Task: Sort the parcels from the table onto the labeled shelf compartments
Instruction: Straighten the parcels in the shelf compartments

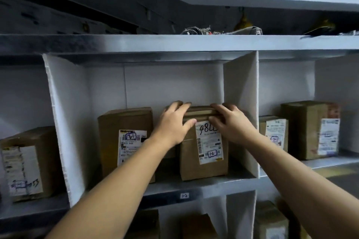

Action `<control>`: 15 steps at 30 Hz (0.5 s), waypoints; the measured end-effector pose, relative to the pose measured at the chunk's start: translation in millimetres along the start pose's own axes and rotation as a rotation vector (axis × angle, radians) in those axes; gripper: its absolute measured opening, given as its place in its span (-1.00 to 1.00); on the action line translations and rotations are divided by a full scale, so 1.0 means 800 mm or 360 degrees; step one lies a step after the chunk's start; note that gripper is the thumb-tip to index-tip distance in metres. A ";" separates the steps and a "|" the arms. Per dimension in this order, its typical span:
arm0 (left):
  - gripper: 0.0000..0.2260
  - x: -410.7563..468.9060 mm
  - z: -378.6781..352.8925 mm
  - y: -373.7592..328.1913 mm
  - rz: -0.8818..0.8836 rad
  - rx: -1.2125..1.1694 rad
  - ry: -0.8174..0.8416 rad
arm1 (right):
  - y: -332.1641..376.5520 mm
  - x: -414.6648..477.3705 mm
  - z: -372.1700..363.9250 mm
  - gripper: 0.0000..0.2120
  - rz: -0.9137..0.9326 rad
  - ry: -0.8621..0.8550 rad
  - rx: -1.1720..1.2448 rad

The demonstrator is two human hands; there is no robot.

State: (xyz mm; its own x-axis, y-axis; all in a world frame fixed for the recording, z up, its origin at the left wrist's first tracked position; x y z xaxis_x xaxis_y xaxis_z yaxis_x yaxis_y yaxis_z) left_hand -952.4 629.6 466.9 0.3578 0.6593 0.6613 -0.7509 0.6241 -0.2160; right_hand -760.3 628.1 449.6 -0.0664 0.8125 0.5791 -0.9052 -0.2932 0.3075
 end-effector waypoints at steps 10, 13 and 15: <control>-0.58 -0.004 -0.026 0.014 0.0333 -0.0257 -0.0135 | -0.034 0.008 -0.009 -0.63 0.0137 -0.0048 0.0785; -0.59 -0.002 -0.034 0.008 0.0362 -0.0265 -0.0144 | -0.045 0.008 -0.010 -0.59 0.0109 -0.0051 0.0833; -0.59 0.000 -0.036 0.005 0.0368 -0.0263 -0.0150 | -0.048 0.008 -0.010 -0.57 0.0103 -0.0060 0.0846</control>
State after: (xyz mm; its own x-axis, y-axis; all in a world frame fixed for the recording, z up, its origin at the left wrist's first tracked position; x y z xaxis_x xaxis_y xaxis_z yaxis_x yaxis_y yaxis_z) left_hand -939.5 644.3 445.6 0.1287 0.7548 0.6432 -0.7032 0.5268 -0.4774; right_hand -729.4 648.9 435.5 -0.0912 0.7686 0.6332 -0.5618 -0.5647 0.6046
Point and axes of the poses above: each hand's wrist, its own x-axis towards the middle knuckle, its own z-axis out of the back of the hand, y = z × x, the point moved 8 cm from there along x, towards the middle knuckle, and after that the axes turned 7 degrees about y, right-handed, at the moved point
